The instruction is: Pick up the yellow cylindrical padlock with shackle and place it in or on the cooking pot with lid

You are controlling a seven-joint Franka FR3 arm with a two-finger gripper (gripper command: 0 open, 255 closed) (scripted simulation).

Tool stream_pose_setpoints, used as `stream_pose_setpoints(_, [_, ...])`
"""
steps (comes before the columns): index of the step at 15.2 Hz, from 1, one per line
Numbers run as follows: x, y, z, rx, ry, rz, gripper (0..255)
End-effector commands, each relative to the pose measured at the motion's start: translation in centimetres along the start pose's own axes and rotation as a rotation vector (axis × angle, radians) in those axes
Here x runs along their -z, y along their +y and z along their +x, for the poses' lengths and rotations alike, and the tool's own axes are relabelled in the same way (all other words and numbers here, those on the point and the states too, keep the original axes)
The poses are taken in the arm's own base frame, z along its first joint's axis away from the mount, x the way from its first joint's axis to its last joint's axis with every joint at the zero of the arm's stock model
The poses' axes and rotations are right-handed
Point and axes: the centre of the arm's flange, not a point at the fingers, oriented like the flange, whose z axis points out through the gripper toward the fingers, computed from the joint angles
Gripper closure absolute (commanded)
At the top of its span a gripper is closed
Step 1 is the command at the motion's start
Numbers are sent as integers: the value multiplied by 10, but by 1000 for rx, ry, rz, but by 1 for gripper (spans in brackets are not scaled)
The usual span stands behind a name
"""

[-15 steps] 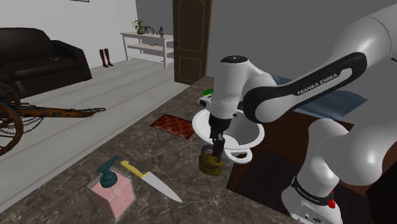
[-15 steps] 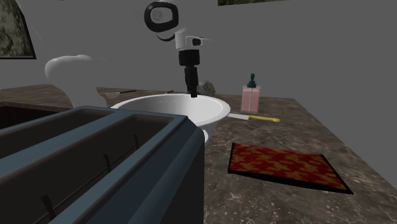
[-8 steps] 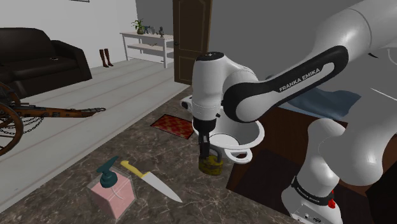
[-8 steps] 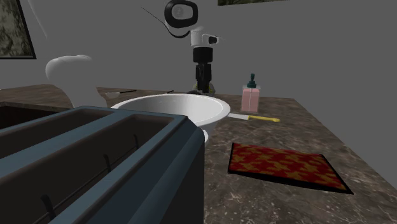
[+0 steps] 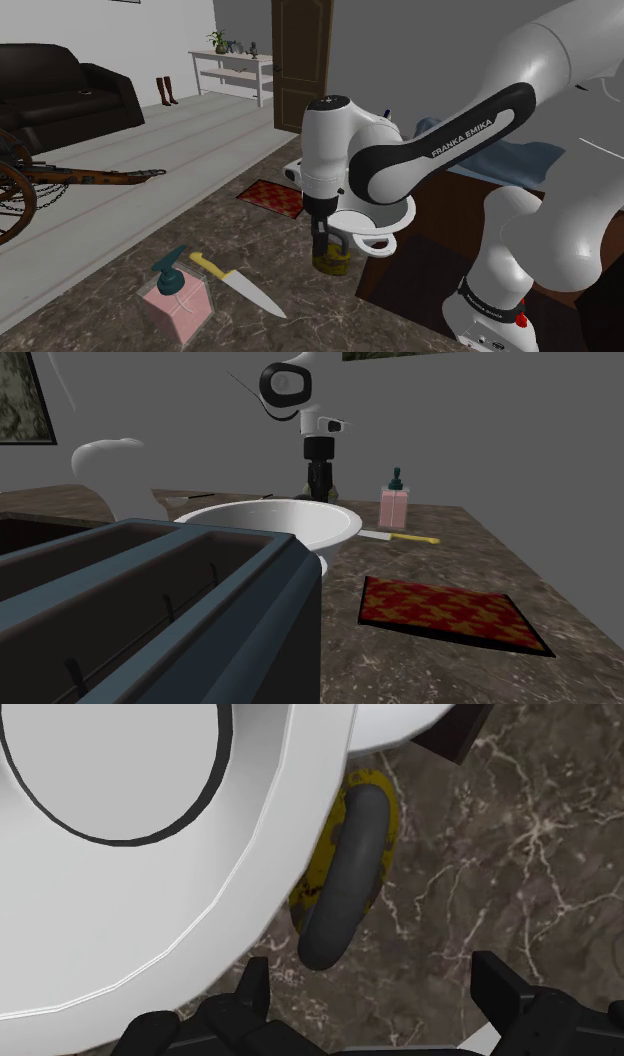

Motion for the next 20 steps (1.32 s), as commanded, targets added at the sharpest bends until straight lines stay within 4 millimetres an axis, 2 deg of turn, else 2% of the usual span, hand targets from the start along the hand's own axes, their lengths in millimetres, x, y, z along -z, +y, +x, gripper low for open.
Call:
stream_pose_setpoints(1, [0,0,0,0,0,0,0])
stream_pose_setpoints(3, [0,0,0,0,0,0,0])
stream_pose_setpoints(4, [0,0,0,0,0,0,255])
stream_pose_setpoints(13, [0,0,0,0,0,0,255])
stream_pose_setpoints(20, [37,3,0,0,0,0,255])
